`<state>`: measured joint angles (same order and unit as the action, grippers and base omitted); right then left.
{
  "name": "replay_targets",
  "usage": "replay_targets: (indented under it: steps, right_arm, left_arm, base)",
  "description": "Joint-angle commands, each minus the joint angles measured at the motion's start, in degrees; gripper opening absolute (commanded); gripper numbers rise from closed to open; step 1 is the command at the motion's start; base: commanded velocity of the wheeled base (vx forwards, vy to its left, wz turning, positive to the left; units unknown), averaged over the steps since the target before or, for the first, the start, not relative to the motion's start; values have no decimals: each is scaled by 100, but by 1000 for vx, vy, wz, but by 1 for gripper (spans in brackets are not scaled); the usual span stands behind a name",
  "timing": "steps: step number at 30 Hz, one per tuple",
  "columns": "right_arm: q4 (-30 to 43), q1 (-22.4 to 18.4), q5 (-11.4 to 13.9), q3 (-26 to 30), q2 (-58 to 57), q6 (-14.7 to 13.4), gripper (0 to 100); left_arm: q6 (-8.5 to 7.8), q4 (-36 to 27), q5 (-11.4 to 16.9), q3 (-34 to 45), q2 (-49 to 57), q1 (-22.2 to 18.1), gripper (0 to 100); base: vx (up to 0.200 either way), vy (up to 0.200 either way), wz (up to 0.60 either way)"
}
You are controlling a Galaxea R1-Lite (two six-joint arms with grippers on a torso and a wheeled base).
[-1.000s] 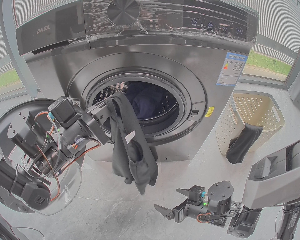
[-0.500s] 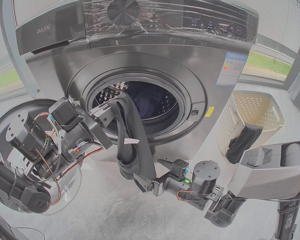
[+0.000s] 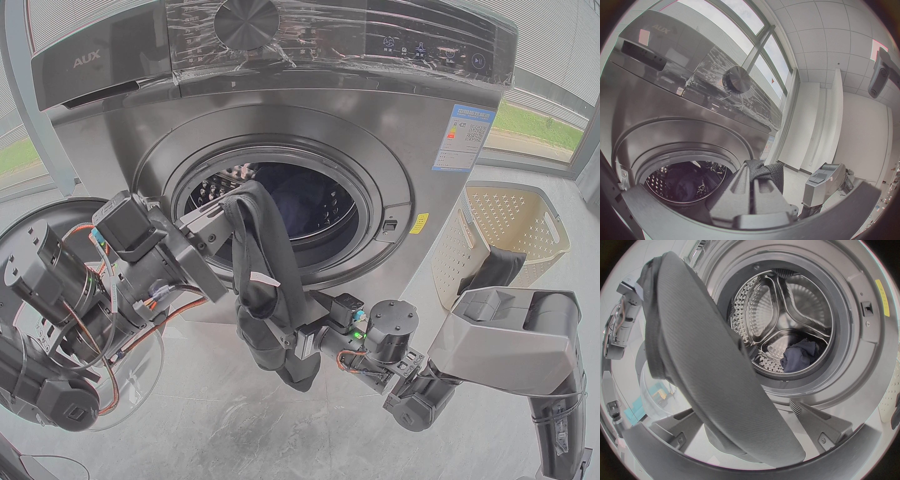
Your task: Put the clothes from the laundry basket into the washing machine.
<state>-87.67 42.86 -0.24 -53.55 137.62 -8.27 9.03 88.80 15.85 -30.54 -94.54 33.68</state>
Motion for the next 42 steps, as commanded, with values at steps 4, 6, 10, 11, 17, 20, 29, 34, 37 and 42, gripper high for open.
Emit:
replay_targets:
  steps: [4,6,10,11,17,20,29,34,37,42]
  right_arm:
    - [75,-94,16,-419,353,9,100]
    - [84,-103,16,-542,432,9,100]
    - [75,-103,7,-648,503,0,100]
    - [75,-103,-2,-656,503,0,0]
    - [14,-226,7,-648,397,-8,0]
    - [-22,-322,-2,-516,177,-35,0]
    - [22,-612,-72,196,-991,-52,0]
    - [22,-551,-90,433,-1387,-52,0]
    - [14,-498,-90,442,-1431,-52,0]
    - [14,-375,-90,416,-1448,-61,0]
  left_arm:
    - [2,-3,6,-5,76,59,0]
    - [2,-3,6,-5,85,59,0]
    - [11,-3,-3,-31,85,51,0]
    - [11,-3,-3,-40,85,33,0]
    - [20,-38,-12,-5,58,-28,0]
    - [2,-126,-12,39,6,-239,0]
    - [-24,-161,68,593,-592,-424,0]
    - [-332,-99,76,733,-1128,-688,0]
    - [-464,-20,68,804,-1392,-714,0]
    - [-824,-20,85,936,-1761,-881,0]
  base:
    - [0,0,0]
    - [0,0,0]
    - [0,0,0]
    - [0,0,0]
    - [0,0,0]
    - [0,0,0]
    - [0,0,0]
    - [0,0,0]
    - [0,0,0]
    - [0,0,0]
